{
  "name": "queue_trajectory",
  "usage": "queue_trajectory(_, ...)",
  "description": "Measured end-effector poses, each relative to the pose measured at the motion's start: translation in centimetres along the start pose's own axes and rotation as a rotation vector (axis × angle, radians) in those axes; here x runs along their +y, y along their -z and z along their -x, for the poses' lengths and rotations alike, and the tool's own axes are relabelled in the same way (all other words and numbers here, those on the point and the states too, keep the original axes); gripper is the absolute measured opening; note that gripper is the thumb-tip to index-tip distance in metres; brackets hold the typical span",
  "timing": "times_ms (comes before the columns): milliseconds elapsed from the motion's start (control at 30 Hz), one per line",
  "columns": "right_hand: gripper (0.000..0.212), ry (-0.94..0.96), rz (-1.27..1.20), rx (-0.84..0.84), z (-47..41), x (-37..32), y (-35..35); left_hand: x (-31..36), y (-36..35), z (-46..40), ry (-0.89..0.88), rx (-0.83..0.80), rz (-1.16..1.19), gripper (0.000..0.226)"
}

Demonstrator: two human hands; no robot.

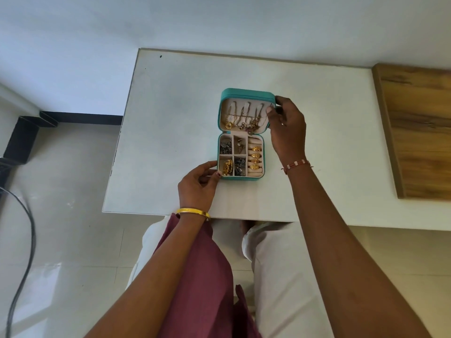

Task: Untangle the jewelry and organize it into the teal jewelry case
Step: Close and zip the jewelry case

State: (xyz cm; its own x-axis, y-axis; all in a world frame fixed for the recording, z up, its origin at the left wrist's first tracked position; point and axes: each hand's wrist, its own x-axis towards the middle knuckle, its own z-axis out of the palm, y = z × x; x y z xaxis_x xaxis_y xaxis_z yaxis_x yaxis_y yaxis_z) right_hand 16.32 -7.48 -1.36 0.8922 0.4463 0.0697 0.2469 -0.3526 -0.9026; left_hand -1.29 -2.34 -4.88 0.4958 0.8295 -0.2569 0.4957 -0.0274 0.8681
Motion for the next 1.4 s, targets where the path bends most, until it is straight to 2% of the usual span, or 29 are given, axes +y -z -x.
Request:
queue_trajectory(200, 0.03, 0.009, -0.061, 0.039, 3.5, -0.2, 1.0, -0.2, 0.0, -0.1, 0.035, -0.004, 0.046, 0.028)
queue_trajectory(467, 0.039, 0.114, 0.028, 0.004, 8.7, 2.6, 1.6, -0.2, 0.1, -0.1, 0.051, -0.02, 0.091, 0.028)
queue_trajectory(700, 0.04, 0.127, 0.099, -0.014, 10.2, 3.7, 1.0, -0.7, -0.1, -0.3, 0.034, -0.012, 0.118, 0.026)
queue_trajectory(1000, 0.035, 0.076, 0.015, -0.008, 10.4, 3.7, 0.5, -1.1, 0.0, -1.5, 0.09, -0.039, 0.244, 0.032)
queue_trajectory(1067, 0.041, 0.071, 0.041, -0.013, 10.2, 3.9, 0.4, -0.7, -0.1, -2.2, 0.062, -0.035, 0.201, 0.031)
queue_trajectory(1200, 0.034, 0.093, 0.068, 0.01, 9.9, 4.4, 0.2, 0.9, -0.4, -4.4, -0.037, -0.047, 0.076, 0.043)
queue_trajectory(1400, 0.034, 0.058, 0.018, 0.034, 10.0, 4.4, -0.1, 2.4, -1.1, -8.4, -0.189, -0.228, -0.171, 0.057)
